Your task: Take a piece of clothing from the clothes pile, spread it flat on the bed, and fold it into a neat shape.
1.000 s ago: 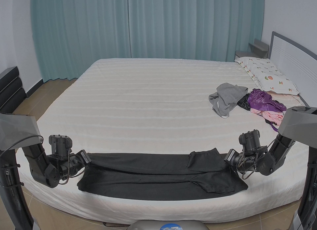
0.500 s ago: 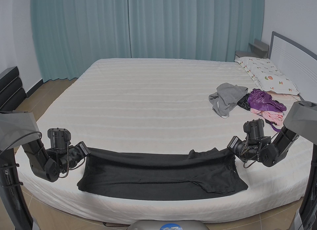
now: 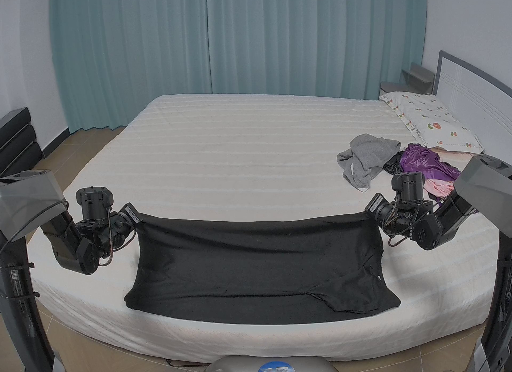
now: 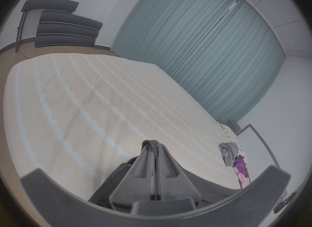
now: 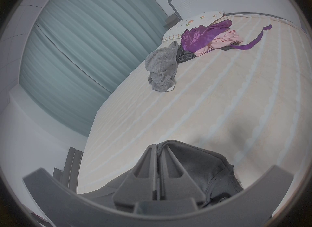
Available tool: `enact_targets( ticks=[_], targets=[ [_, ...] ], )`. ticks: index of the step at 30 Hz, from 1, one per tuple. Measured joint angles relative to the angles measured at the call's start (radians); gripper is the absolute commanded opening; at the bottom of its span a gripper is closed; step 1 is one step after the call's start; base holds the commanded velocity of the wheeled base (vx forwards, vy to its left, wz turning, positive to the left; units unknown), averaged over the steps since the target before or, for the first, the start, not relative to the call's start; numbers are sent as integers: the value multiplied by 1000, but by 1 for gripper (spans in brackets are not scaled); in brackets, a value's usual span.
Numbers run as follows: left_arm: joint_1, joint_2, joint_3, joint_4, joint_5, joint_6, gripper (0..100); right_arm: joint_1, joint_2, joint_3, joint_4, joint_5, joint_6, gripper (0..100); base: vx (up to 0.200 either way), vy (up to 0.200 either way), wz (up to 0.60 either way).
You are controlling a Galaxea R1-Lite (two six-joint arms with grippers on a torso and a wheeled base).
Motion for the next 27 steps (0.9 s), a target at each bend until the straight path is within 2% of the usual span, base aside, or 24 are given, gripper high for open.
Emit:
enact_targets(
  ticks=[27],
  targets=[
    [12,102,-83,-2,-9,9,0,-13,85,-82,17,1,-3,0,0,0,0]
  ],
)
